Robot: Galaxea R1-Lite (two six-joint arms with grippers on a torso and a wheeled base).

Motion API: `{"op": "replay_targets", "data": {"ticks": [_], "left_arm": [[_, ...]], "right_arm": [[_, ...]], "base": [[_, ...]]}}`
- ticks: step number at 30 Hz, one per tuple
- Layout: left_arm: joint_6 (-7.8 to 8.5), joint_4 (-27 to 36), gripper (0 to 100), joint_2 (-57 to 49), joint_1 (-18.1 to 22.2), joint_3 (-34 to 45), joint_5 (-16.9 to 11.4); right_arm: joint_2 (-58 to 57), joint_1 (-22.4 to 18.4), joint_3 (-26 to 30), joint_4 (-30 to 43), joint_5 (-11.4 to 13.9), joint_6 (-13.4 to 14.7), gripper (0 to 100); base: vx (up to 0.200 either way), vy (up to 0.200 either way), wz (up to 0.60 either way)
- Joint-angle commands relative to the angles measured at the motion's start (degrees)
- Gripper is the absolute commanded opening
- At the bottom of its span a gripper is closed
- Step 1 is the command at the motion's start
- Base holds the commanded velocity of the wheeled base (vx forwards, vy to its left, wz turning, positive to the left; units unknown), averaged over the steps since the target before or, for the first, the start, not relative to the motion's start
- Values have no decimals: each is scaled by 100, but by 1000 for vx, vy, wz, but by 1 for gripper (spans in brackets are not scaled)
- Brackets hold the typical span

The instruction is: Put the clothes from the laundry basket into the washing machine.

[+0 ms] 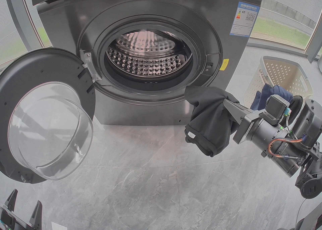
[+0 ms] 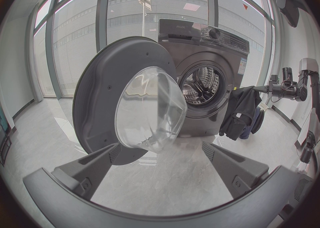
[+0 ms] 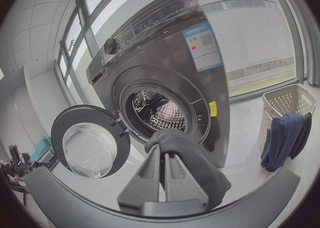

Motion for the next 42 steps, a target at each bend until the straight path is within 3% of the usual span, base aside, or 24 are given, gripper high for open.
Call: {"op": "replay_targets", "data": {"ticks": [1,5,18,21,22,23,32,34,35,36,37,40,42], "left_arm": [[-15,-1,100,-104,-5,92,2],[-15,8,100,-104,-5,92,2],[20,-19,100,-104,4,101,2],[90,-19,100,-104,4,101,-16],[257,-10,100,-104,4,101,-25],[266,-10,100,-104,4,101,-25],[275,-62,100,-42,30,101,-69],[187,-256,100,-42,30,-57,-95],[55,-511,100,55,30,-620,-315],[55,-528,100,55,30,-672,-341],[29,-493,100,327,-22,-1050,-930],[38,-405,100,1048,22,-1059,-1923],[47,-449,100,1399,22,-1024,-2213]], "right_arm": [[146,8,-27,-17,1,23,0],[146,43,-18,-17,-8,173,0],[313,246,-115,-26,-16,182,0],[357,325,-220,-26,-25,182,0],[410,369,-335,-26,-34,182,0],[427,395,-405,-26,-52,182,0],[656,703,-695,-140,-43,322,0],[682,773,-712,-228,-43,322,0],[735,799,-756,-272,-25,322,0],[752,808,-765,-281,-25,322,0],[805,826,-827,-281,-25,331,0],[946,861,-1126,-290,-52,331,0],[1007,861,-1240,-290,-52,331,0]], "base": [[0,0,0],[0,0,0],[0,-46,0],[0,0,0],[0,0,0],[0,0,0],[0,0,0],[0,0,0],[0,0,0],[0,0,0],[0,0,0],[0,0,0],[0,0,0]]}}
